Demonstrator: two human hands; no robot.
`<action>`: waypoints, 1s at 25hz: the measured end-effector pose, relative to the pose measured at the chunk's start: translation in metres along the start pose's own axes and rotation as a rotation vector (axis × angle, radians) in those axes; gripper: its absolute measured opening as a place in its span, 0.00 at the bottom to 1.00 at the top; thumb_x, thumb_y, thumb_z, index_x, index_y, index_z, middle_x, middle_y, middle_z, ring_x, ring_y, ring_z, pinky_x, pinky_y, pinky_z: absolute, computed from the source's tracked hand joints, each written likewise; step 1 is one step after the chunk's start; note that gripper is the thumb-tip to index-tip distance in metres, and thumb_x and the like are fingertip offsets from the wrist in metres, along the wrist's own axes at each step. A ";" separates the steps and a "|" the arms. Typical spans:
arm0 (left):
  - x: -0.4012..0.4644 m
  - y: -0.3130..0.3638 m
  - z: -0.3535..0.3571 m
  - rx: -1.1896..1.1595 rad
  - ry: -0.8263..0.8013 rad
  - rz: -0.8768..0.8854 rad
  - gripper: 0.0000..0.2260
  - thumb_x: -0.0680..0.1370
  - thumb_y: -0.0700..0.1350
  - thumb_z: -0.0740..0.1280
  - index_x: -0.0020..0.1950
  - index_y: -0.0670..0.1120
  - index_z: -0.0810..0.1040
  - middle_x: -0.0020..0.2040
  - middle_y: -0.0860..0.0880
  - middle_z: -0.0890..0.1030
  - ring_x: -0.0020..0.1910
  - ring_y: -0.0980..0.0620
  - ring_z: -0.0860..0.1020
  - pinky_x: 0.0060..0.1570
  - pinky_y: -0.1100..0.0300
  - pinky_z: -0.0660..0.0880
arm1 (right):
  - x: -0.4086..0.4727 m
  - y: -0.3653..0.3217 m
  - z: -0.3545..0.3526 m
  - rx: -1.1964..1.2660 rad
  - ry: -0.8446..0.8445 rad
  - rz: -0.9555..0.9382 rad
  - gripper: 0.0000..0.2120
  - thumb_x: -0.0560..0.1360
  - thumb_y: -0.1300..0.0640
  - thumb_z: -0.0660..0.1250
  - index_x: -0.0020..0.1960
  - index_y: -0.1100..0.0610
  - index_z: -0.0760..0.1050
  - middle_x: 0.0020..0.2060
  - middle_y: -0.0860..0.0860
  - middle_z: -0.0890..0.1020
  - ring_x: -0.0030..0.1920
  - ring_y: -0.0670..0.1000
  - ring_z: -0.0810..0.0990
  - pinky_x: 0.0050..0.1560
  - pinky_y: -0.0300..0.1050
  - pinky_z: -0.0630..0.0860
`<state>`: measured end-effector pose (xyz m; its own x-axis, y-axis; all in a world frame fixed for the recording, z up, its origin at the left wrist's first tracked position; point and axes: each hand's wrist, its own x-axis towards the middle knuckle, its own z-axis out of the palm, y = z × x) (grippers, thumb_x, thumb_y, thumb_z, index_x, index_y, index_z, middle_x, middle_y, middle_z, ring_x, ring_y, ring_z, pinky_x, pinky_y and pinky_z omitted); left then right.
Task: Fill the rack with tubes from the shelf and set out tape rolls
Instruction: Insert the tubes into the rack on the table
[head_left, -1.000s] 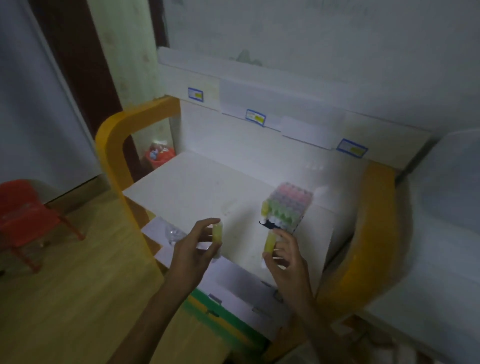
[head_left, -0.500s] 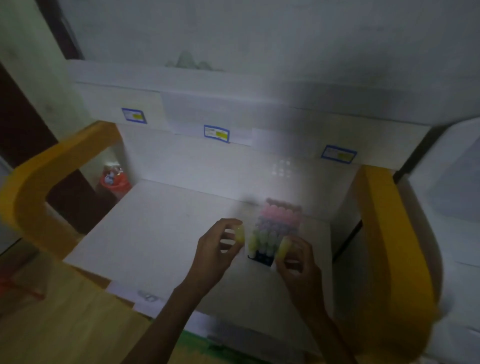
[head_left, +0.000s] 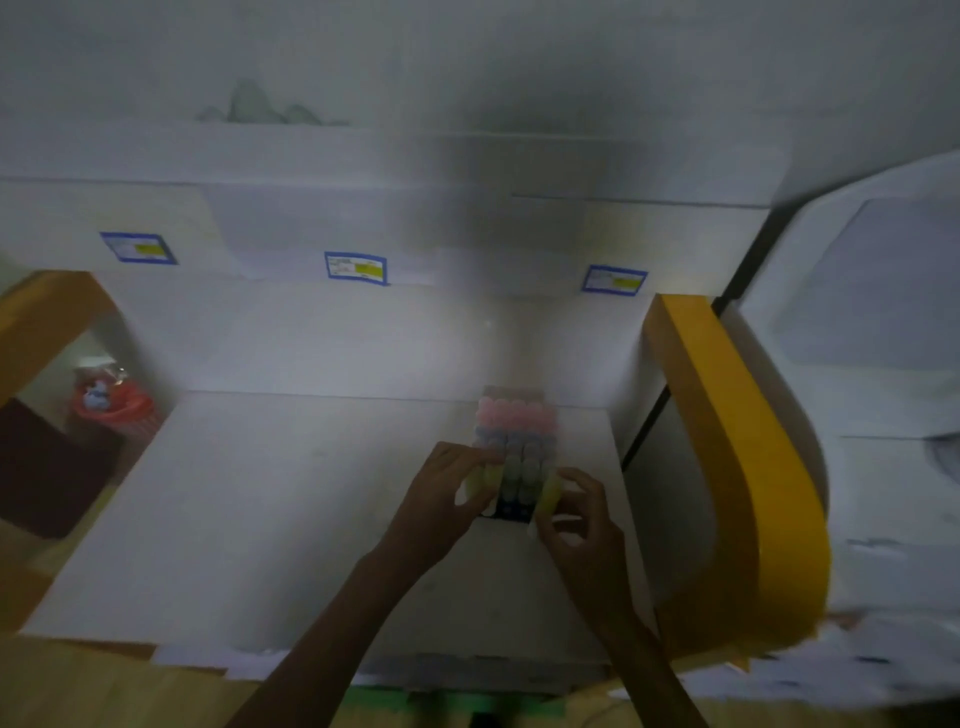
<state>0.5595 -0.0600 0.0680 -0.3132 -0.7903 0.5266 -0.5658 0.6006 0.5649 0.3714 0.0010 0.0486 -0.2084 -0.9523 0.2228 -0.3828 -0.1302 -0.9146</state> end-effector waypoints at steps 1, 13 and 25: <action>0.001 -0.003 0.001 0.020 -0.021 0.032 0.14 0.71 0.38 0.73 0.56 0.43 0.80 0.50 0.48 0.80 0.51 0.51 0.73 0.51 0.66 0.70 | -0.002 0.001 0.001 -0.009 0.017 0.006 0.25 0.73 0.59 0.73 0.63 0.41 0.66 0.45 0.43 0.80 0.44 0.41 0.81 0.40 0.37 0.80; 0.003 -0.022 -0.001 0.080 -0.102 0.232 0.09 0.73 0.39 0.73 0.50 0.42 0.78 0.50 0.45 0.77 0.52 0.45 0.73 0.49 0.57 0.73 | -0.011 0.000 0.003 -0.004 0.088 0.005 0.26 0.72 0.63 0.73 0.65 0.50 0.68 0.47 0.51 0.82 0.44 0.44 0.81 0.43 0.38 0.80; -0.008 -0.029 0.012 0.230 -0.105 0.088 0.11 0.74 0.48 0.71 0.54 0.46 0.81 0.64 0.41 0.74 0.64 0.42 0.70 0.57 0.51 0.72 | -0.007 0.002 0.012 -0.028 0.088 0.002 0.24 0.73 0.61 0.73 0.65 0.50 0.68 0.46 0.47 0.81 0.45 0.42 0.81 0.42 0.34 0.78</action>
<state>0.5694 -0.0728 0.0394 -0.4395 -0.7514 0.4922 -0.6874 0.6341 0.3543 0.3827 0.0044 0.0411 -0.2872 -0.9244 0.2511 -0.4075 -0.1193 -0.9054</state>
